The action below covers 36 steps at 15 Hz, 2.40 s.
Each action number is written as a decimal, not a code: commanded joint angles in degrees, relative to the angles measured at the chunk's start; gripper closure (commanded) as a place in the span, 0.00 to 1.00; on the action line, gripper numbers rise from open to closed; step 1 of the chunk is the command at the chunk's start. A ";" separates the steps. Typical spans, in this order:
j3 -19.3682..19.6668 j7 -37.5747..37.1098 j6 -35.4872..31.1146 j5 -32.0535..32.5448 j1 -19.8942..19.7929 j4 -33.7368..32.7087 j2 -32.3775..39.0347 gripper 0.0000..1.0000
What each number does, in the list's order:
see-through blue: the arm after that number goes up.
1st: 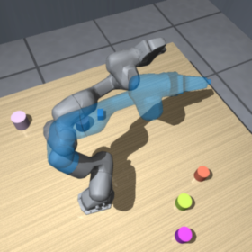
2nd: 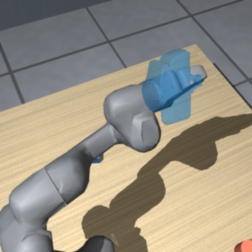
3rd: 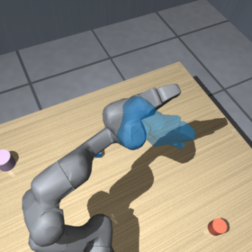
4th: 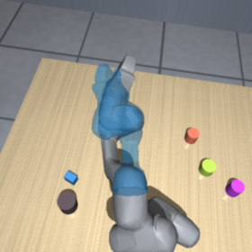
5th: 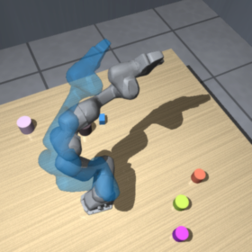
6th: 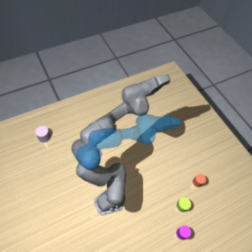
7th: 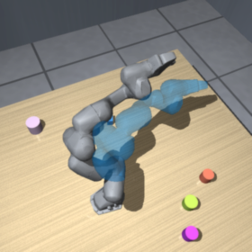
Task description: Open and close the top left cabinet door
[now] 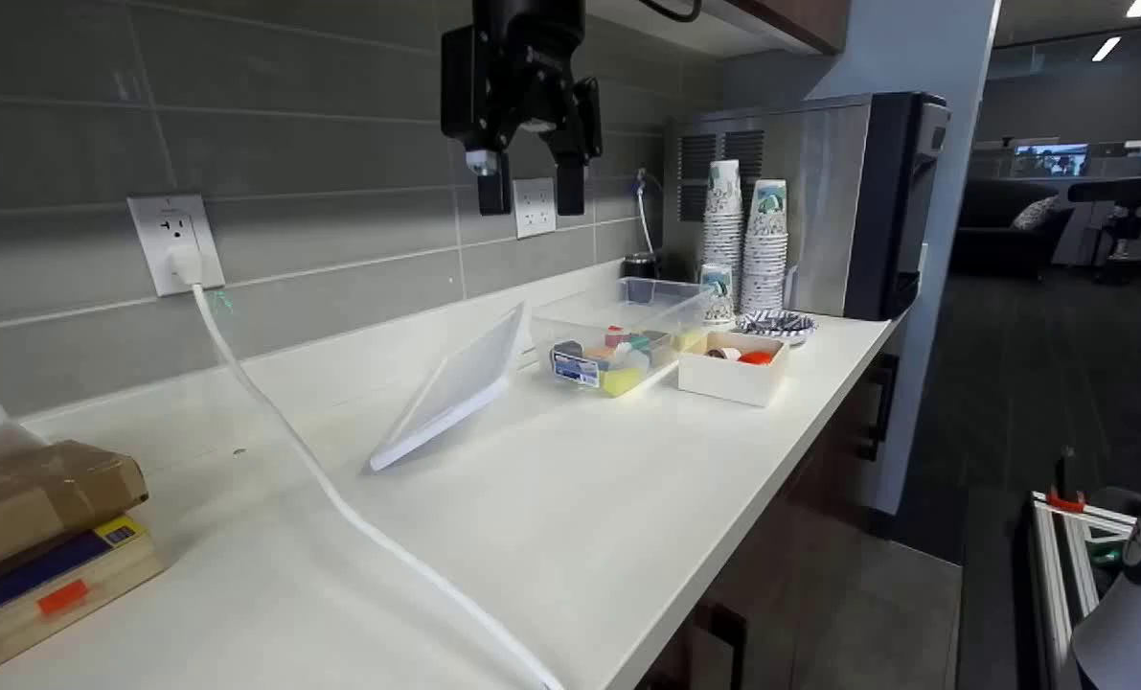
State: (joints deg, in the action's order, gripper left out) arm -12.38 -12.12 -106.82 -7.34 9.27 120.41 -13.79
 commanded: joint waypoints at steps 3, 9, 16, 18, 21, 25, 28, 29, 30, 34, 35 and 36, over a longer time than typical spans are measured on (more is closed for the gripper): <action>0.15 -0.08 0.17 0.06 0.20 -0.24 0.06 0.00; 1.52 -0.38 0.05 2.61 -1.22 1.84 -4.49 0.00; 8.06 -0.17 2.26 9.55 -8.23 6.21 -20.63 0.00; 10.13 -0.18 3.07 12.12 -11.16 6.28 -25.00 0.00; 13.24 -0.03 1.55 14.89 -15.46 4.64 -29.58 0.00; 15.91 -1.41 -2.76 16.92 -20.65 1.13 -32.16 0.00; 17.56 -1.21 -7.59 19.45 -24.34 -3.79 -30.42 0.00; 18.10 -1.06 -9.38 20.66 -25.59 -5.56 -29.52 0.00; 18.62 -0.81 -11.26 22.00 -26.81 -7.52 -28.45 0.00; 19.52 -0.53 -19.09 28.23 -31.10 -15.31 -23.13 0.00; 19.56 -0.84 -20.75 29.66 -32.15 -17.24 -21.46 0.00; 19.56 -1.06 -22.07 30.78 -33.00 -19.18 -19.78 0.00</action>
State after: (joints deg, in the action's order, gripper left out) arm 7.44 -12.29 -125.58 19.72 -20.95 108.73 -39.99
